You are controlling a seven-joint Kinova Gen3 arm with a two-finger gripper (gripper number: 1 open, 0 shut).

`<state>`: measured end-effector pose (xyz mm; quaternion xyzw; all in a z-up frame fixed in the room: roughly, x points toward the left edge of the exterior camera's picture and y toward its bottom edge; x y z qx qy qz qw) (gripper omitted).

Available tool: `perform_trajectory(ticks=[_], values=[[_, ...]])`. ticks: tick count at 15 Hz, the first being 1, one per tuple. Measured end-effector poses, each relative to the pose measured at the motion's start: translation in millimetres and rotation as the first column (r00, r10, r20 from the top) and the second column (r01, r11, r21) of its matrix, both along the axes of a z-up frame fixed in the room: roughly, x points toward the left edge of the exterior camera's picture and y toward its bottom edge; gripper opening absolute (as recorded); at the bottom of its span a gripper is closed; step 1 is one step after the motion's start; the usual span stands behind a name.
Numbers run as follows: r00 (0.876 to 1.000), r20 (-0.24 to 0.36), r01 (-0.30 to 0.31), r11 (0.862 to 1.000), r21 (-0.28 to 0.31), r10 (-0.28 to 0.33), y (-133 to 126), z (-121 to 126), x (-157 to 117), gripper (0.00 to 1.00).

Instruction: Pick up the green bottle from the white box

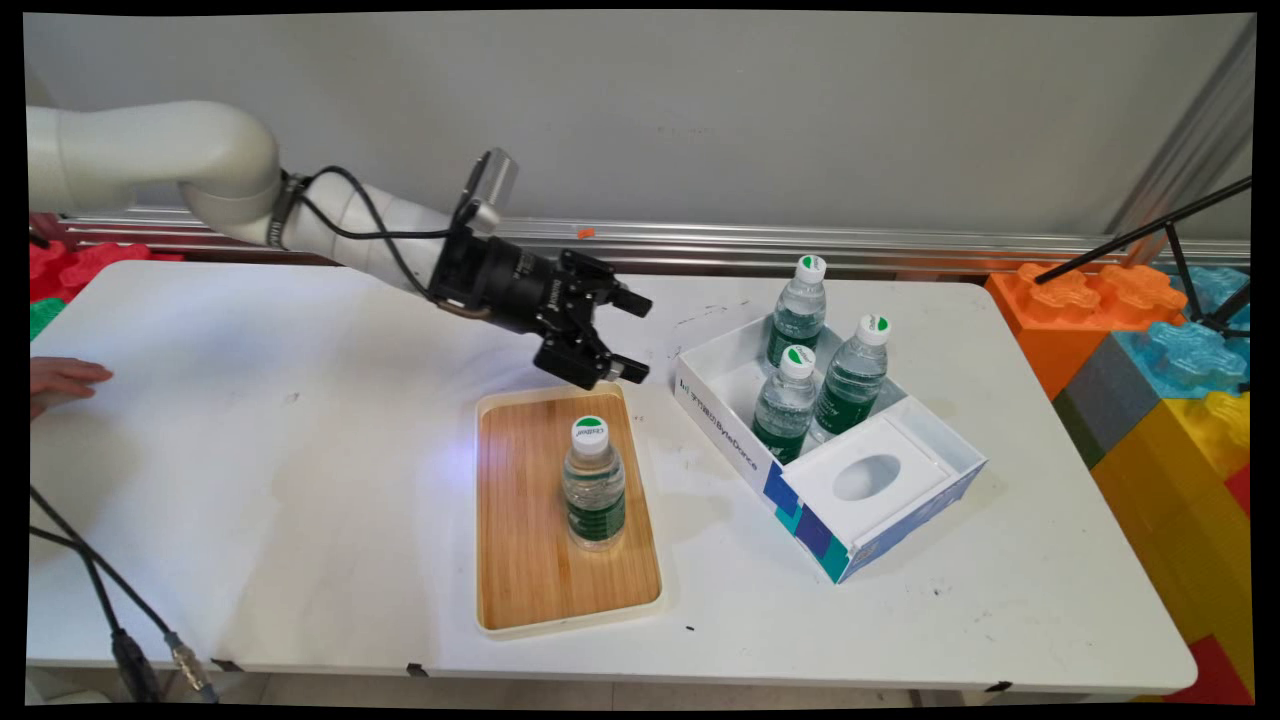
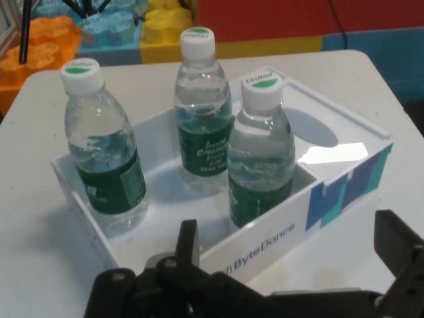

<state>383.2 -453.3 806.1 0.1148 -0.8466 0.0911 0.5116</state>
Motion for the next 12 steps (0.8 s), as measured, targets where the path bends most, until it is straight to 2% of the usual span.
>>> perform_trajectory(ticks=[12], values=[[0.999, -0.041, -0.009, 1.0, 0.01, 0.009, -20.7, -22.9, -51.5, 1.0]])
